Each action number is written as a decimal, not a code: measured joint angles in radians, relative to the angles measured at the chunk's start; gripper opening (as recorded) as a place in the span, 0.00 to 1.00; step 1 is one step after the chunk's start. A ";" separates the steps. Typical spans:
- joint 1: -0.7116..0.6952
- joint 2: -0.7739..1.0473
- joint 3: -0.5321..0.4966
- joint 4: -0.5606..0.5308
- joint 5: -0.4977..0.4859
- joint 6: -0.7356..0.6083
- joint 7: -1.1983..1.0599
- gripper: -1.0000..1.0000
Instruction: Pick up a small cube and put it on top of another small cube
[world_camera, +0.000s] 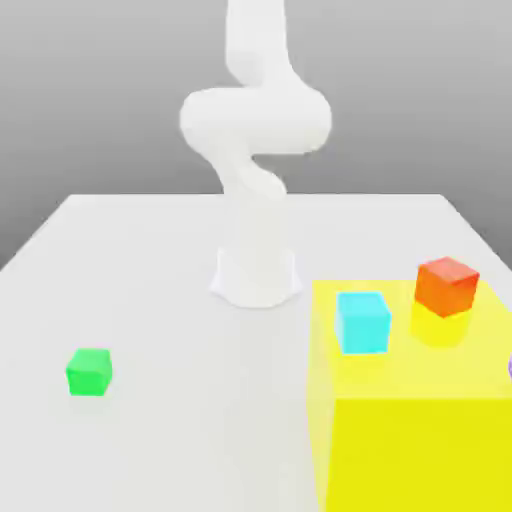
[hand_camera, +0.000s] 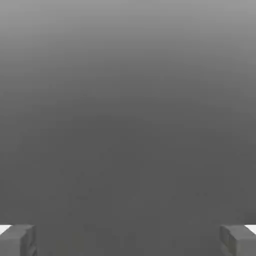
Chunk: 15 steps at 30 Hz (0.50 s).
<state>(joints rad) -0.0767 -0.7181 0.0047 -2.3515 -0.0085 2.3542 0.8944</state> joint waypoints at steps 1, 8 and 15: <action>-0.035 0.040 0.001 -0.024 -0.005 0.026 0.047 0.50; -0.247 0.301 -0.018 -0.180 -0.044 0.196 0.353 0.50; -0.416 0.552 -0.078 -0.332 -0.059 0.359 0.631 0.50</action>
<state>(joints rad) -0.4923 -0.1664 -0.0736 -2.6834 -0.0677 2.7135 1.5257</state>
